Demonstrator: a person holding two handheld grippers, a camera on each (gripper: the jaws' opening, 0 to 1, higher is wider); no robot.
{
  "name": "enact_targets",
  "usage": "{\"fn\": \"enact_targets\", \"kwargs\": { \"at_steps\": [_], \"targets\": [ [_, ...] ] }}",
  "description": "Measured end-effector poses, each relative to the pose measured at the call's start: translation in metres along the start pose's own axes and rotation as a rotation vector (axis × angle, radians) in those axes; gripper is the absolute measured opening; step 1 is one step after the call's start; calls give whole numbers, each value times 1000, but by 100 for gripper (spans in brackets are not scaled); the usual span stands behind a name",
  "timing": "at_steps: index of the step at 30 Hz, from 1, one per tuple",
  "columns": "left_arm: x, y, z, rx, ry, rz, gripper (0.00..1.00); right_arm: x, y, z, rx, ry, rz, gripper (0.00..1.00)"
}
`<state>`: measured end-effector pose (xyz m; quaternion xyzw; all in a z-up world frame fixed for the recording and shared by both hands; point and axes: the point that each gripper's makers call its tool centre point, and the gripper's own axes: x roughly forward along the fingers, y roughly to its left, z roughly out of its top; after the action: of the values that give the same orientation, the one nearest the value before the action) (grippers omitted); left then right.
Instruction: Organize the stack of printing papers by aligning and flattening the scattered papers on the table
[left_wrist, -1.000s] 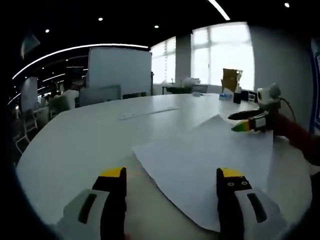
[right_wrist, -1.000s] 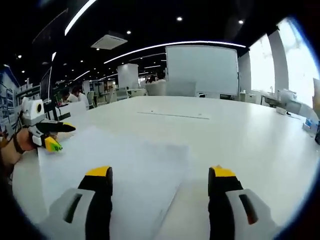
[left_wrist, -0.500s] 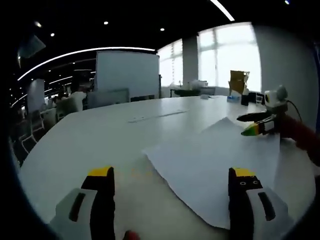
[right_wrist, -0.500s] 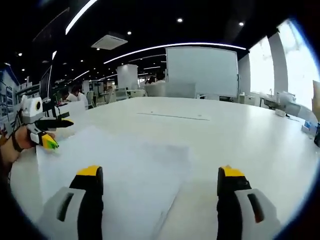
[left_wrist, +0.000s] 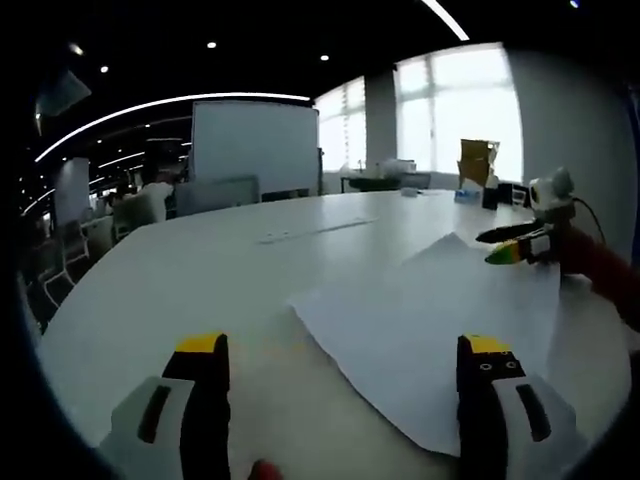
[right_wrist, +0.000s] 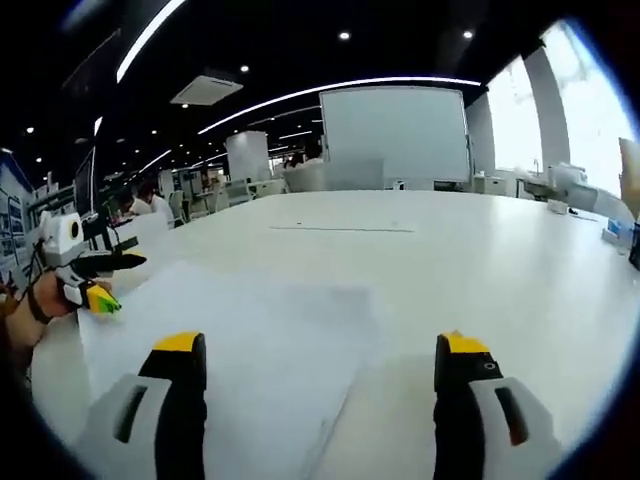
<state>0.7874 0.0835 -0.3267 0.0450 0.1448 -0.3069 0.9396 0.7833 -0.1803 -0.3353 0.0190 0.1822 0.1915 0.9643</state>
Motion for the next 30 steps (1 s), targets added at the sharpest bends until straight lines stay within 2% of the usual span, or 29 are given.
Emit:
{"fn": "enact_targets", "kwargs": {
  "at_steps": [13, 30],
  "targets": [
    [-2, -5, -1, 8, 0, 4, 97, 1, -1, -1, 14, 6, -3, 90],
    [-7, -2, -3, -1, 2, 20, 96, -5, -7, 6, 73, -30, 2, 90]
  ]
}}
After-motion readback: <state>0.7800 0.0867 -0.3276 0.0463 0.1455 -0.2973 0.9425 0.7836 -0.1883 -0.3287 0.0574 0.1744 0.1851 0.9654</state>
